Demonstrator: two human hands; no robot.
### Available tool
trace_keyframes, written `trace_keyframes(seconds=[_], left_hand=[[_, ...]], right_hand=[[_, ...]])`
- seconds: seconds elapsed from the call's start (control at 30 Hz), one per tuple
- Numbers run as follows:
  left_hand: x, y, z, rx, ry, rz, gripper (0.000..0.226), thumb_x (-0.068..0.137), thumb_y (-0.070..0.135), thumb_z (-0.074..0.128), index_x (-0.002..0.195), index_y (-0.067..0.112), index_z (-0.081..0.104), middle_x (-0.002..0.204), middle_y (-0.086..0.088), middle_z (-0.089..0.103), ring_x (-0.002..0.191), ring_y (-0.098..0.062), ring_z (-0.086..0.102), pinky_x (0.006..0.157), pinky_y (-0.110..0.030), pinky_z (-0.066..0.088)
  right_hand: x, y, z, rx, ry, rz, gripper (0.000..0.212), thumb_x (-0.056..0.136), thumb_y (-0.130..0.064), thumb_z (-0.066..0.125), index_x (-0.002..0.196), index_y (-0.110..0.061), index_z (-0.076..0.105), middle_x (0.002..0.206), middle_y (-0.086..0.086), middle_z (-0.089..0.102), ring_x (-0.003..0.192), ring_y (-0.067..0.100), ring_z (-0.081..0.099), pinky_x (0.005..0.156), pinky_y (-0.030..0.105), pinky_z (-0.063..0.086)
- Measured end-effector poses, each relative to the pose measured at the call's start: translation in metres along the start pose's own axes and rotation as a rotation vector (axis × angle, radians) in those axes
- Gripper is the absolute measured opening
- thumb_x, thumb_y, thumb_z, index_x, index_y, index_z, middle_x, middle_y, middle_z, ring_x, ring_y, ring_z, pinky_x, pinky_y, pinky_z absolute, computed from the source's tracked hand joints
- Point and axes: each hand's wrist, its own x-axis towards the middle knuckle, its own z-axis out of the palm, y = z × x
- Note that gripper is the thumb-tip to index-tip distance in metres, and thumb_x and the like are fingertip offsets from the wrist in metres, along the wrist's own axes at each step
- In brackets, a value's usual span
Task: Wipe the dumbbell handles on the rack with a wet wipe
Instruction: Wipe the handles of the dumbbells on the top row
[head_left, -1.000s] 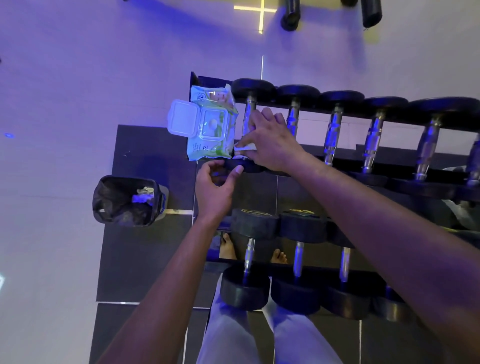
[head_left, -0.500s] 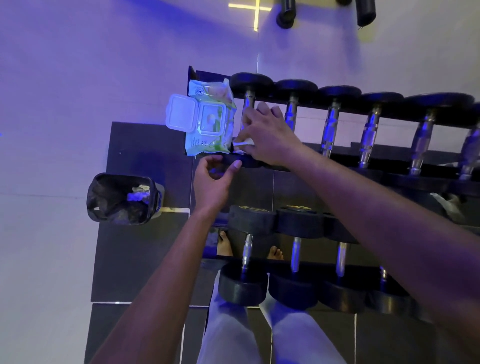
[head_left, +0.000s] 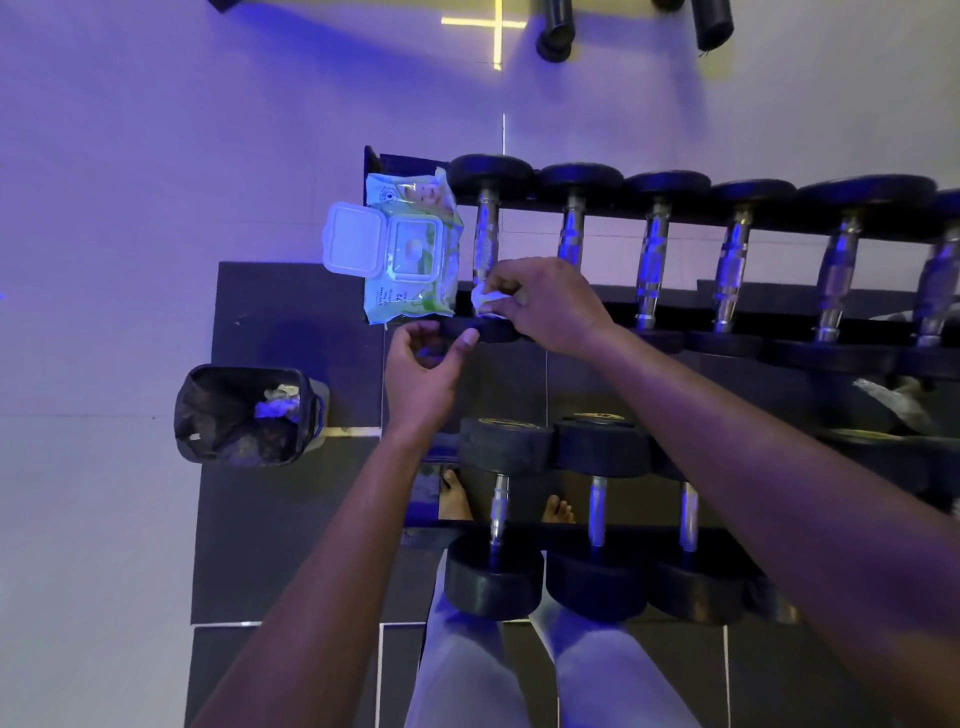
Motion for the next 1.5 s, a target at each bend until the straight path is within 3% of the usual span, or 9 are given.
trace_keyframes(seconds=[0.13,0.37,0.6,0.7,0.9,1.13,1.3,1.4,1.5], left_hand=[[-0.002,0.001,-0.001,0.008,0.005,0.002,0.052,0.088,0.040,0.091,0.124,0.014,0.064,0.102,0.015,0.068,0.076,0.016,0.062,0.073,-0.009,0.049],[-0.002,0.000,0.000,-0.003,0.006,0.011,0.050,0.088,0.040,0.092,0.122,0.017,0.064,0.102,0.014,0.069,0.075,0.013,0.061,0.073,-0.012,0.050],[0.002,-0.004,-0.001,0.001,0.000,0.019,0.050,0.087,0.043,0.091,0.121,0.017,0.065,0.108,0.006,0.071,0.078,0.011,0.060,0.075,-0.011,0.050],[0.002,-0.004,-0.001,-0.019,0.000,0.013,0.051,0.086,0.044,0.092,0.120,0.017,0.066,0.109,0.005,0.072,0.083,0.006,0.062,0.076,-0.013,0.050],[0.003,-0.002,-0.001,-0.064,0.016,0.002,0.048,0.086,0.036,0.094,0.118,0.014,0.066,0.109,0.004,0.073,0.087,-0.008,0.064,0.073,-0.012,0.051],[0.003,-0.001,-0.001,-0.059,0.010,0.003,0.049,0.086,0.038,0.093,0.119,0.015,0.065,0.108,0.003,0.071,0.085,-0.007,0.061,0.073,-0.012,0.051],[0.004,-0.003,-0.001,-0.056,0.006,0.001,0.048,0.085,0.042,0.093,0.117,0.019,0.065,0.112,0.002,0.072,0.088,-0.009,0.062,0.074,-0.013,0.051],[0.003,-0.002,-0.001,-0.062,0.004,-0.006,0.048,0.085,0.043,0.093,0.117,0.020,0.065,0.112,0.002,0.073,0.089,-0.010,0.063,0.075,-0.014,0.052],[0.002,-0.003,-0.001,-0.076,0.003,-0.015,0.050,0.084,0.045,0.093,0.118,0.021,0.065,0.111,0.001,0.074,0.091,-0.011,0.065,0.079,-0.018,0.054]], right_hand=[[0.000,0.000,0.006,0.114,0.060,0.068,0.013,0.091,-0.035,0.076,0.099,-0.027,0.071,0.091,-0.005,0.072,0.089,0.019,0.066,0.084,0.042,0.055],[0.002,0.000,0.006,-0.019,-0.019,-0.010,0.015,0.094,-0.043,0.072,0.105,-0.035,0.075,0.096,-0.009,0.064,0.090,0.017,0.061,0.082,0.041,0.055],[0.048,-0.023,-0.006,0.021,0.237,0.111,0.015,0.094,-0.039,0.073,0.106,-0.037,0.080,0.104,-0.009,0.064,0.097,0.019,0.065,0.076,0.034,0.049],[0.049,-0.023,-0.004,0.025,0.228,0.119,0.017,0.096,-0.036,0.072,0.111,-0.034,0.081,0.109,-0.008,0.060,0.096,0.018,0.064,0.073,0.033,0.047],[0.007,-0.005,0.015,-0.094,0.104,-0.052,0.053,0.088,-0.066,0.071,0.135,-0.042,0.069,0.109,-0.008,0.044,0.105,0.015,0.052,0.085,0.039,0.050],[0.019,0.000,0.022,-0.161,0.324,-0.125,0.021,0.090,-0.043,0.077,0.110,-0.036,0.082,0.106,-0.003,0.052,0.101,0.023,0.053,0.085,0.045,0.046],[0.054,-0.008,0.009,-0.084,0.568,0.032,0.010,0.087,-0.033,0.079,0.096,-0.033,0.083,0.093,-0.007,0.061,0.085,0.023,0.058,0.072,0.040,0.050],[0.064,-0.017,0.003,-0.022,0.624,0.154,0.014,0.089,-0.044,0.078,0.090,-0.030,0.081,0.088,-0.009,0.067,0.075,0.019,0.063,0.059,0.032,0.045],[0.060,-0.023,0.008,0.070,0.658,0.263,0.026,0.086,-0.057,0.078,0.091,-0.031,0.076,0.090,-0.014,0.071,0.074,0.013,0.056,0.060,0.028,0.034]])
